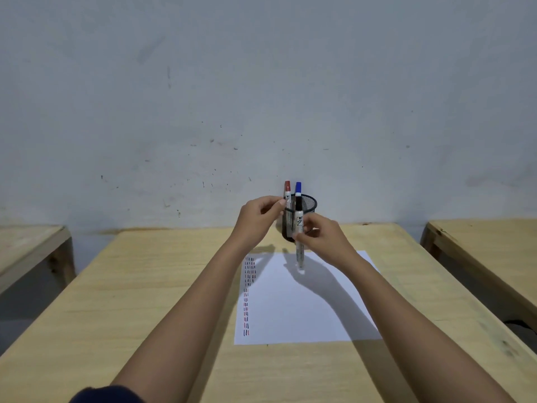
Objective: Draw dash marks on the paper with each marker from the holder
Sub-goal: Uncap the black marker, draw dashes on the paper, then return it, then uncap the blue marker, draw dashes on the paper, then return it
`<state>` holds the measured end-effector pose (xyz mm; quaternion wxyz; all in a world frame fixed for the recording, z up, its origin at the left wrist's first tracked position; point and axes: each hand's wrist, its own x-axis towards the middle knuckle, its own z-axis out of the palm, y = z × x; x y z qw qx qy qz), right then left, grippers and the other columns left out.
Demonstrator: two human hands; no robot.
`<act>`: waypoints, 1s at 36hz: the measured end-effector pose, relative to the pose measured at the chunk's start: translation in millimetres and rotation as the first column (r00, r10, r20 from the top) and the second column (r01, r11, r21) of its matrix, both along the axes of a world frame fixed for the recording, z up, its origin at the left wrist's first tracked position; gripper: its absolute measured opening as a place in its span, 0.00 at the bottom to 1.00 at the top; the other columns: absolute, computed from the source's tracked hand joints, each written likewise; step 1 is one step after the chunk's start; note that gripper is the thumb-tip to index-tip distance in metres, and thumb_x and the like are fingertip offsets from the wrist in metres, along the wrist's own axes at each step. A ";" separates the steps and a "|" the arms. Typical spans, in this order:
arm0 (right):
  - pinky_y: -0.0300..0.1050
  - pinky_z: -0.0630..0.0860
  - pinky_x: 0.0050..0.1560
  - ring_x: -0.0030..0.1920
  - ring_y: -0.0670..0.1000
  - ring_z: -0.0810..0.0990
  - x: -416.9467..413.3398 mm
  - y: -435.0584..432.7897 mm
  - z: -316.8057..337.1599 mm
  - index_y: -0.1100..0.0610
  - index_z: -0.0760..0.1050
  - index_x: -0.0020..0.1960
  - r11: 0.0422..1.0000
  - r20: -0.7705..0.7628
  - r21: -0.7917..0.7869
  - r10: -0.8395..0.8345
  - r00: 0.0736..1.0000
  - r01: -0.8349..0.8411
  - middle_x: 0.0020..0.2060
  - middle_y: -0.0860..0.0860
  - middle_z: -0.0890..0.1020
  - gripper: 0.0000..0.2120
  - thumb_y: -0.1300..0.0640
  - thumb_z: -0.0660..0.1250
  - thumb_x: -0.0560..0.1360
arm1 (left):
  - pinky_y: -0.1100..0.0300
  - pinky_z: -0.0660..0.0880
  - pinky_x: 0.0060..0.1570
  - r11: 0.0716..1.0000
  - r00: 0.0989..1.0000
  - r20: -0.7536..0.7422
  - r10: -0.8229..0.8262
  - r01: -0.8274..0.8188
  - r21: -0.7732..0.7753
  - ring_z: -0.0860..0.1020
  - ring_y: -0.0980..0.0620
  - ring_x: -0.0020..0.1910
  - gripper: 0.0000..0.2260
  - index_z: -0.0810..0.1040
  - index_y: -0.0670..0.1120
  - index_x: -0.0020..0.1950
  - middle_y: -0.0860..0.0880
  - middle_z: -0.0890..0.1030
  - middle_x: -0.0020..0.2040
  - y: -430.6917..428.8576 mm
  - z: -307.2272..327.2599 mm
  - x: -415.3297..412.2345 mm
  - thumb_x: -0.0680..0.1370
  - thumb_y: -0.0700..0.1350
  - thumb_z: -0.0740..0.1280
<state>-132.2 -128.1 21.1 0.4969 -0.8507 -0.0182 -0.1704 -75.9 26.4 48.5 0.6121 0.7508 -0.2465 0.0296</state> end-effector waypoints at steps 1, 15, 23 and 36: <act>0.55 0.79 0.47 0.36 0.52 0.76 4.4 -4.9 5.0 0.60 0.75 0.45 0.999 0.031 0.000 -0.041 0.999 0.041 0.33 0.48 0.75 0.05 0.63 0.70 0.70 | 0.51 0.75 0.60 1.000 1.000 0.003 0.020 -0.020 0.024 0.80 0.51 0.48 0.05 0.80 0.53 0.47 0.51 0.82 0.45 -1.8 -1.9 4.7 0.77 0.46 0.65; 0.26 0.69 0.33 0.35 0.48 0.74 95.3 -46.2 35.1 0.62 0.70 0.49 0.938 0.224 0.101 -0.346 0.911 0.331 0.39 0.52 0.76 0.06 0.61 0.65 0.74 | 0.55 0.74 0.55 0.965 0.992 -0.111 0.065 -0.034 0.258 0.77 0.50 0.57 0.25 0.74 0.48 0.58 0.49 0.78 0.57 -62.3 -55.1 72.8 0.64 0.45 0.77; 0.34 0.66 0.29 0.31 0.46 0.70 118.5 -52.0 16.8 0.58 0.70 0.41 0.954 0.032 -0.088 -0.286 0.958 0.288 0.32 0.49 0.73 0.06 0.62 0.67 0.69 | 0.51 0.77 0.57 0.995 0.991 -0.122 0.062 -0.051 0.090 0.77 0.52 0.56 0.27 0.71 0.55 0.56 0.50 0.79 0.56 -72.7 -73.3 84.6 0.60 0.49 0.78; 0.38 0.64 0.27 0.30 0.49 0.69 127.9 -51.8 22.4 0.59 0.71 0.36 0.954 -0.109 -0.205 -0.244 0.964 0.218 0.31 0.52 0.73 0.07 0.60 0.64 0.72 | 0.52 0.77 0.58 0.999 0.994 -0.108 0.028 -0.024 0.039 0.78 0.53 0.55 0.26 0.73 0.57 0.53 0.50 0.79 0.57 -69.9 -83.0 95.4 0.60 0.50 0.79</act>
